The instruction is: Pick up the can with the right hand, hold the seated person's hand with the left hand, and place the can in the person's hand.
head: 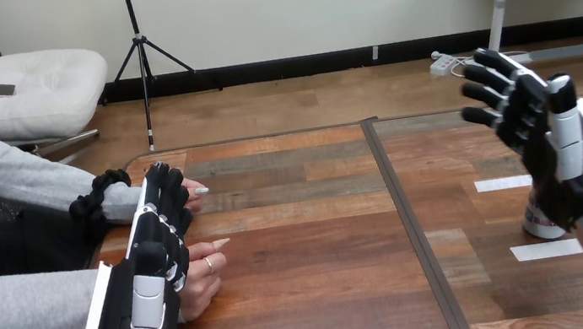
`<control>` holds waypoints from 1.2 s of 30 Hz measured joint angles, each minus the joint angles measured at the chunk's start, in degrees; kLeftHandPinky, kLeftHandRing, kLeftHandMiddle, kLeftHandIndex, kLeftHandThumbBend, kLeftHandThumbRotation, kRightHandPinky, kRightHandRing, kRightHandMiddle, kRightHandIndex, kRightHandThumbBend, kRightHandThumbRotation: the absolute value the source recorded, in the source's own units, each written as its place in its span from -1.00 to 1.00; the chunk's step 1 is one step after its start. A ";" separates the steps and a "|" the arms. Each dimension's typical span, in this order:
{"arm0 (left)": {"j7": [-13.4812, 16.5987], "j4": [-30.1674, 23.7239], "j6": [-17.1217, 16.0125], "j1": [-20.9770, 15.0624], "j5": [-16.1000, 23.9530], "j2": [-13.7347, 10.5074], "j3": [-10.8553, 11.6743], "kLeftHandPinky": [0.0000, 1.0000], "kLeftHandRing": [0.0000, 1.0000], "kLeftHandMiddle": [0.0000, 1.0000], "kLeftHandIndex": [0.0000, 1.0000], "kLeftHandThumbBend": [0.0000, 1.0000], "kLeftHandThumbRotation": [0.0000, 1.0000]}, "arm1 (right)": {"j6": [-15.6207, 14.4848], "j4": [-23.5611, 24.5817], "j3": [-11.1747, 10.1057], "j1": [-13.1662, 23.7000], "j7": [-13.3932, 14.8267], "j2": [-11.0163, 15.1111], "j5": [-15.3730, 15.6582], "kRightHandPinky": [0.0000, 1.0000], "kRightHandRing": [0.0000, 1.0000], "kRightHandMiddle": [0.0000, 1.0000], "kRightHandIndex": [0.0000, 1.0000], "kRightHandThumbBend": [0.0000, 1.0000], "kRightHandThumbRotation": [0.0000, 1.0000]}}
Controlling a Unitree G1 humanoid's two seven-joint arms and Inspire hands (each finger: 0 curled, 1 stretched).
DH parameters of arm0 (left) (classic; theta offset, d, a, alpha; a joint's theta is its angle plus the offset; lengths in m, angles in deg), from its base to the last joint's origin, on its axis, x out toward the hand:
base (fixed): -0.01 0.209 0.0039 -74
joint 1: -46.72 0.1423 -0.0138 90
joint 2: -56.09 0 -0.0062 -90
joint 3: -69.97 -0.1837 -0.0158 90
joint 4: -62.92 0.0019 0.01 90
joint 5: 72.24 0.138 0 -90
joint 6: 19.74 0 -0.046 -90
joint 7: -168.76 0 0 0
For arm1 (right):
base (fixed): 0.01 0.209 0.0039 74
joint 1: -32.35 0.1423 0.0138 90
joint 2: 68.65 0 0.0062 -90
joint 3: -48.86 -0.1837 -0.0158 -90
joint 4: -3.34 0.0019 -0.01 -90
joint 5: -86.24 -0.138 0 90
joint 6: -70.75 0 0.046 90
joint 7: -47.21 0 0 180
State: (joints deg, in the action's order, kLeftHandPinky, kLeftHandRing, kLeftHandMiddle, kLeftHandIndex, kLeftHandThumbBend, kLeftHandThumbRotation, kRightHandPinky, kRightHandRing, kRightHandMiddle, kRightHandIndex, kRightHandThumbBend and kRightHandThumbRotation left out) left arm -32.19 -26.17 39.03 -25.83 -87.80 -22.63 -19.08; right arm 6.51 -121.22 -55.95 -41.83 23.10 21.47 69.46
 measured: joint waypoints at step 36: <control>-0.47 0.01 0.01 0.00 -0.20 -0.02 0.04 1.00 1.00 1.00 1.00 0.61 0.92 | 4.13 -13.22 -4.43 4.66 2.41 3.29 0.06 0.88 0.86 0.83 0.84 1.00 0.99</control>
State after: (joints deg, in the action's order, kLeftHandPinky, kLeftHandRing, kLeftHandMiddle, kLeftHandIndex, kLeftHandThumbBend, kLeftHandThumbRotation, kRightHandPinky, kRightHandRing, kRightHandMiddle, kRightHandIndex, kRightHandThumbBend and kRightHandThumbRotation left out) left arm -32.66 -26.16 39.04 -25.83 -88.00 -22.65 -19.04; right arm 10.64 -134.44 -60.37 -37.17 25.51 24.76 69.51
